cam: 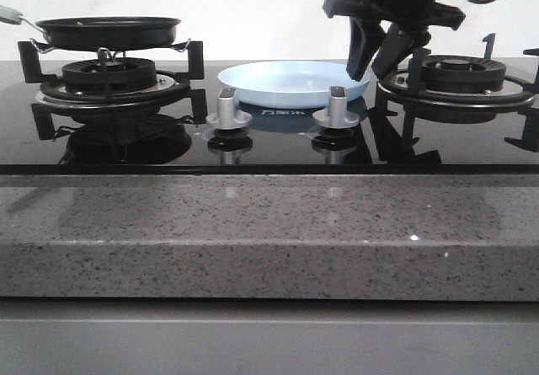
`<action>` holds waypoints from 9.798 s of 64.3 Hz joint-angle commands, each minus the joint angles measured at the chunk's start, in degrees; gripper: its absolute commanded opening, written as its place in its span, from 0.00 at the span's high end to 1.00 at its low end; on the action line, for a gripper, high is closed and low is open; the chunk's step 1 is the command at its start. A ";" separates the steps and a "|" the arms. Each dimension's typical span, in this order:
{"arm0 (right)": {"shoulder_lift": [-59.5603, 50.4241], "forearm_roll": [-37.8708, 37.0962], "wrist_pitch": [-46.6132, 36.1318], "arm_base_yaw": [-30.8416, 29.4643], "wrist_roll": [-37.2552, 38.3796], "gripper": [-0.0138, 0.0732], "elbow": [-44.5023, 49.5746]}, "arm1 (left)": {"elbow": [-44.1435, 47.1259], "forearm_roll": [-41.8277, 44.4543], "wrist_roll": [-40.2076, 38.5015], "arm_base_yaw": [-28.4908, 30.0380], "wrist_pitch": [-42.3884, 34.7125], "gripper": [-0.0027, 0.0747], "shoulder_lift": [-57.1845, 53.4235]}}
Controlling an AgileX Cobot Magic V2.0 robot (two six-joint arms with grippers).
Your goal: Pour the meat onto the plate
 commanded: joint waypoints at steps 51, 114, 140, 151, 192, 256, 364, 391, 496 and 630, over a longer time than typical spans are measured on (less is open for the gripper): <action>-1.19 3.29 0.93 -0.17 -0.66 0.52 -2.08 | -2.11 -0.83 0.04 -0.36 -4.06 0.25 0.09; -11.93 7.30 -4.82 -0.17 -0.54 0.98 -2.00 | -2.11 -0.83 0.04 -0.36 -4.06 0.25 0.09; -26.18 7.77 -8.71 3.76 -0.59 0.98 16.59 | -2.11 -0.83 0.04 -0.36 -4.06 0.25 0.09; -30.99 8.86 -14.51 6.56 -0.59 0.98 28.01 | -2.11 -0.83 0.04 -0.36 -4.06 0.25 0.09; -27.83 6.57 -15.28 6.99 -0.59 0.98 32.25 | -2.11 -0.83 0.04 -0.36 -4.06 0.25 0.09; -27.83 6.05 -15.00 6.99 -0.59 0.98 32.25 | -12.01 8.42 -9.68 1.35 3.11 0.09 3.98; -27.83 6.05 -15.06 6.99 -0.59 0.98 32.25 | -43.31 -60.78 24.31 39.13 16.02 0.12 56.72; -27.83 6.05 -15.06 6.99 -0.59 0.98 32.25 | -43.31 -62.79 25.52 40.75 19.10 0.43 56.99; -27.83 6.10 -15.06 6.99 -0.59 0.98 32.25 | -35.40 -82.10 37.54 42.96 24.66 0.99 43.75; -27.83 6.10 -15.12 6.99 -0.59 0.98 32.25 | -24.46 -78.54 101.90 11.06 2.15 0.99 19.55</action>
